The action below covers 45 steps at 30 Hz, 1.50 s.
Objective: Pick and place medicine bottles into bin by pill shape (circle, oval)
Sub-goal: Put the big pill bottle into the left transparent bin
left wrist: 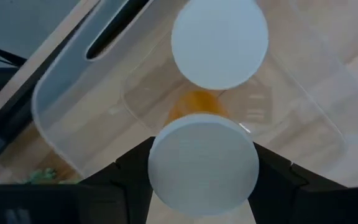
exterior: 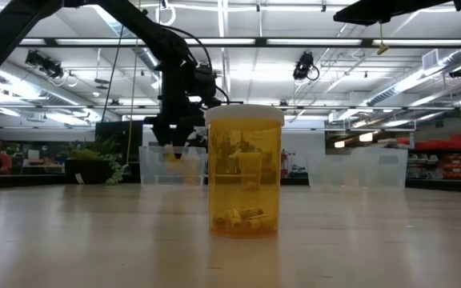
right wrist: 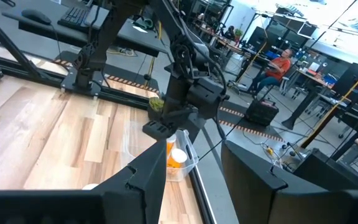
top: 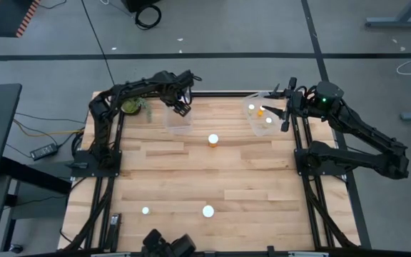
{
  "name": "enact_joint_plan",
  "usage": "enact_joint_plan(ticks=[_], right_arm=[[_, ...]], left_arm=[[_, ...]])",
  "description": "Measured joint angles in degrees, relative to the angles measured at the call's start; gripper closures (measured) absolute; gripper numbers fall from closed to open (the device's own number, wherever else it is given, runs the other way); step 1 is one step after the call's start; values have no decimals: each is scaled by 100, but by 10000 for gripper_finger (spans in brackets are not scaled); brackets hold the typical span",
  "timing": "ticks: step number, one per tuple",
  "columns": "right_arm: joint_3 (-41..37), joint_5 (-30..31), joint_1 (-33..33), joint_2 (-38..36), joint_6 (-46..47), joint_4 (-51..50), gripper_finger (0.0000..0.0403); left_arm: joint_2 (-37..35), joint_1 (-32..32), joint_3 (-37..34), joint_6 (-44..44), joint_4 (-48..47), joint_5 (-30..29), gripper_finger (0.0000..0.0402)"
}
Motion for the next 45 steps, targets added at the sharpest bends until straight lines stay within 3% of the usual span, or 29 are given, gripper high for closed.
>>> enact_joint_plan(ticks=[9,19,25,36,45], right_arm=[[0,0,0,22,-17,5,242],[-2,-2,0,116,-22,60,242],[-2,-2,0,118,-22,83,242],[-2,-2,0,135,-24,83,242],[-2,-2,0,160,-26,87,242]], left_arm=[[210,99,-4,40,41,-38,184],[212,97,-4,300,37,-308,141],[212,97,34,438,24,-603,136],[212,1,797,695,-174,-756,136],[212,-467,1254,1008,-239,-576,148]])
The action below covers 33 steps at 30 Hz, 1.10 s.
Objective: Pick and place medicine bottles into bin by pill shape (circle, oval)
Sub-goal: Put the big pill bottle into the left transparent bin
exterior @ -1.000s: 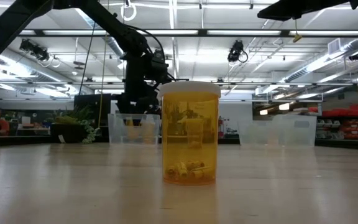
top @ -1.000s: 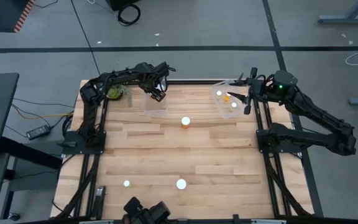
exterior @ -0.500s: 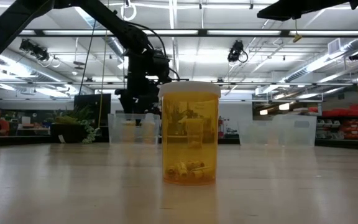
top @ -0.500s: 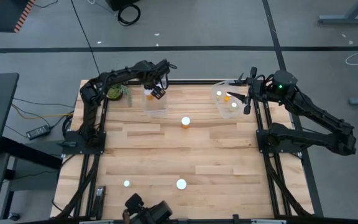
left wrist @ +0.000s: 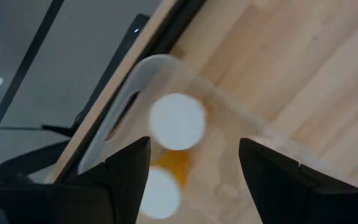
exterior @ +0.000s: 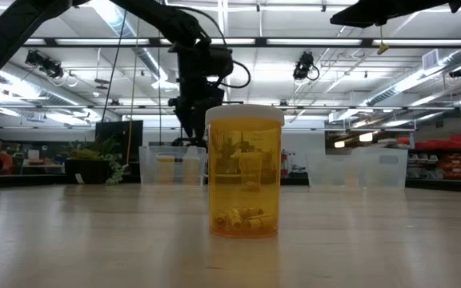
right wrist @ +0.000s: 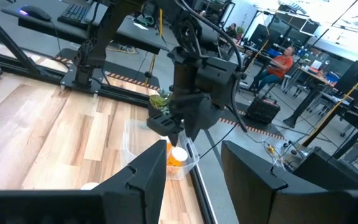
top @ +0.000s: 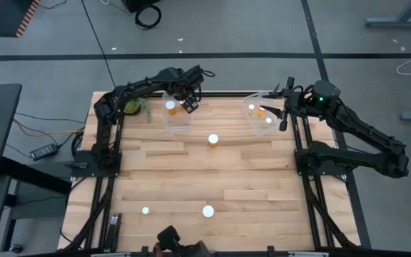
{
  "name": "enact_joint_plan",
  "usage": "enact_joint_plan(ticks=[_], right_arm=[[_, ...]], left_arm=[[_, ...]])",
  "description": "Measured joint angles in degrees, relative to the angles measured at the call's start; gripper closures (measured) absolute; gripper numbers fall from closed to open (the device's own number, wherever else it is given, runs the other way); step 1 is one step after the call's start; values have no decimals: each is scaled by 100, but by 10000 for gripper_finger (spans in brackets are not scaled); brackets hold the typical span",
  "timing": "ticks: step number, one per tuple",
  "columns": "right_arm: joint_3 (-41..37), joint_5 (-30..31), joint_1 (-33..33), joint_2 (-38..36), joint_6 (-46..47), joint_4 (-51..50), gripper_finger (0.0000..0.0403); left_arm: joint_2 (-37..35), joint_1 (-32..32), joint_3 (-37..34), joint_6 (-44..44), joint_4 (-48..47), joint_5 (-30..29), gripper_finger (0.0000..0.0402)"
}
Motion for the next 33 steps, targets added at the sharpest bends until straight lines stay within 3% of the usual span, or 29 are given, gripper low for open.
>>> enact_joint_plan(ticks=[13,25,33], right_arm=[[0,0,0,0,16,67,242],[0,0,2,0,28,87,242],[0,-2,2,4,38,84,242]], left_arm=[[-2,-803,-221,-363,625,1091,148],[61,-1451,-231,-215,983,1712,86],[472,-1658,-231,-228,1360,2246,43]])
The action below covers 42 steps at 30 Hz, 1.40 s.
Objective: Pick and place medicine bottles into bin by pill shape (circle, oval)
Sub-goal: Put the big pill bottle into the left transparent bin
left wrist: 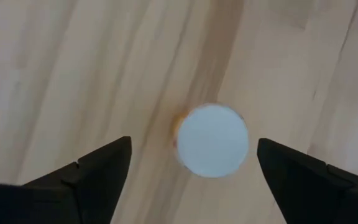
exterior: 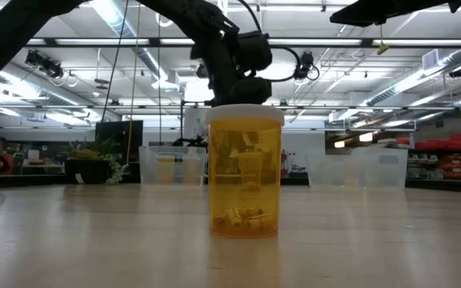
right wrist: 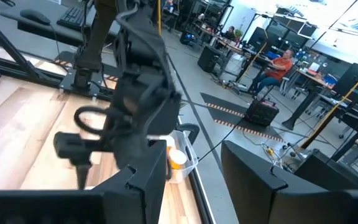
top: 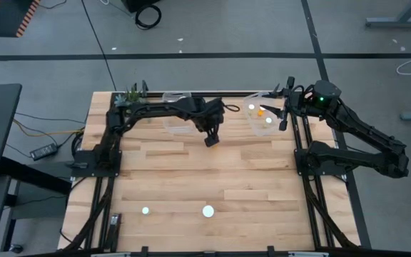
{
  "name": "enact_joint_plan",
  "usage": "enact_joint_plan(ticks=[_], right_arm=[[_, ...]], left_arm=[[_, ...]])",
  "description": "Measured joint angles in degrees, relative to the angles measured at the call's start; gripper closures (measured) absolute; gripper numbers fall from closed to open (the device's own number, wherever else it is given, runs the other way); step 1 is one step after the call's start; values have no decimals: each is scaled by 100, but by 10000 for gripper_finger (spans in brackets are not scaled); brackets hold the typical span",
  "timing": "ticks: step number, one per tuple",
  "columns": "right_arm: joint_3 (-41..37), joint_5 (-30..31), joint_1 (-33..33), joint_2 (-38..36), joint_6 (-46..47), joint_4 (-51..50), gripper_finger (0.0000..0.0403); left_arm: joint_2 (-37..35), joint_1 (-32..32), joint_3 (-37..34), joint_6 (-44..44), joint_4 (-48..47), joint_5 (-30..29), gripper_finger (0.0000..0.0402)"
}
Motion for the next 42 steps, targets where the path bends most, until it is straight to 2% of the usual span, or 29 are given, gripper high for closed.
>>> enact_joint_plan(ticks=[7,16,25,30,42], right_arm=[[0,0,0,11,-6,-1,242],[0,1,0,11,-8,-1,242],[0,2,0,11,-6,-1,242],[0,2,0,11,-6,-1,242],[0,2,0,11,-4,-1,242]], left_arm=[[140,-114,-2,202,16,-51,18],[184,-343,-2,747,143,-641,17],[490,-372,-5,809,149,-658,22],[499,-379,-4,828,187,-651,58],[487,-431,-2,914,183,-651,179]])
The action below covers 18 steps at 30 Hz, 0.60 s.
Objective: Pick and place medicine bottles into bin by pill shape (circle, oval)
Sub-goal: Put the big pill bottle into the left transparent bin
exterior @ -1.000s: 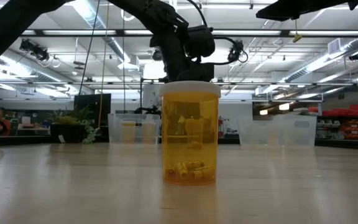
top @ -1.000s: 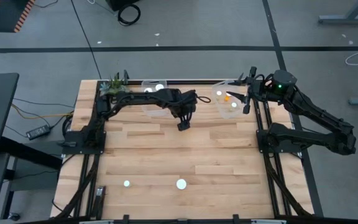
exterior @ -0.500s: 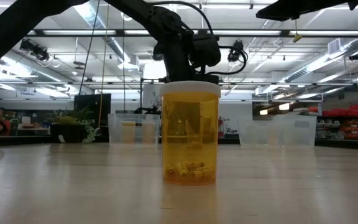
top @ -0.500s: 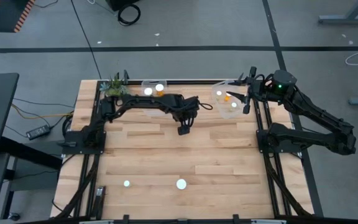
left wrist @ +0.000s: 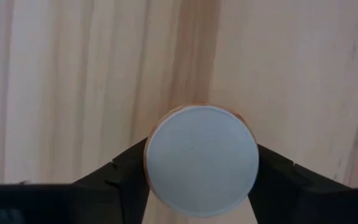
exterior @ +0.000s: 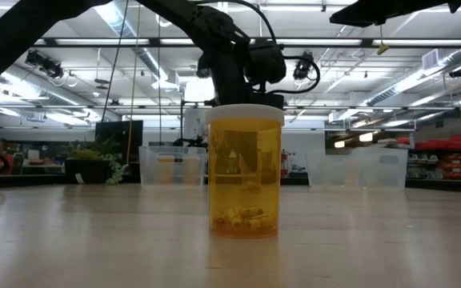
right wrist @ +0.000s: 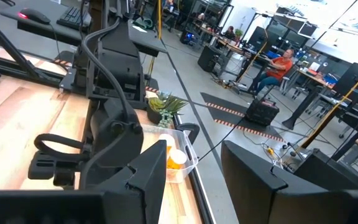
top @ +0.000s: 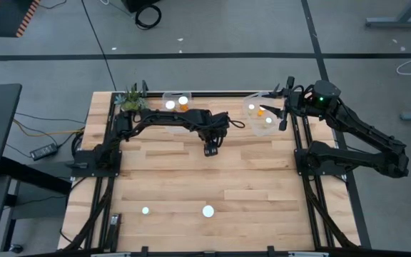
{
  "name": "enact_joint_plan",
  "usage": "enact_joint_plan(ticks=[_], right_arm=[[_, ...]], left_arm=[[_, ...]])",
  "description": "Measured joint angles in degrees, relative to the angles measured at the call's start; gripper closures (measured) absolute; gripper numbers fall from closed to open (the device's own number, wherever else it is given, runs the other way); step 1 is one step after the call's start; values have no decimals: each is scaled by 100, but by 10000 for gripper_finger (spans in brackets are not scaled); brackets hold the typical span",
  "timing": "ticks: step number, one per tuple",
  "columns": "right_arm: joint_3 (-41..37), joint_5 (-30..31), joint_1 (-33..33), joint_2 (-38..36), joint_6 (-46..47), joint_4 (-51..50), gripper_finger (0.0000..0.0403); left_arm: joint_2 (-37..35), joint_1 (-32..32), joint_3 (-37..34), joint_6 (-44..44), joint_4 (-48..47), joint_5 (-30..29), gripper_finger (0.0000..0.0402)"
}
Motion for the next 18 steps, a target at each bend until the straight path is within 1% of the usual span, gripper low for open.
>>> enact_joint_plan(ticks=[2,6,10,12,15,18], right_arm=[[0,0,0,0,2,0,242],[0,0,0,2,2,-2,242],[0,0,-1,17,0,-3,242],[0,0,0,29,0,-13,242],[0,0,0,44,0,-13,242],[0,0,0,44,2,-13,242]], left_arm=[[-11,0,3,1,-27,-1,193],[-98,-1,33,0,-124,-10,195],[-141,-22,256,7,-564,-166,178],[-161,-23,415,45,-835,-284,176],[-193,-15,643,153,-1072,-391,185],[-222,1,826,155,-1501,-573,194]])
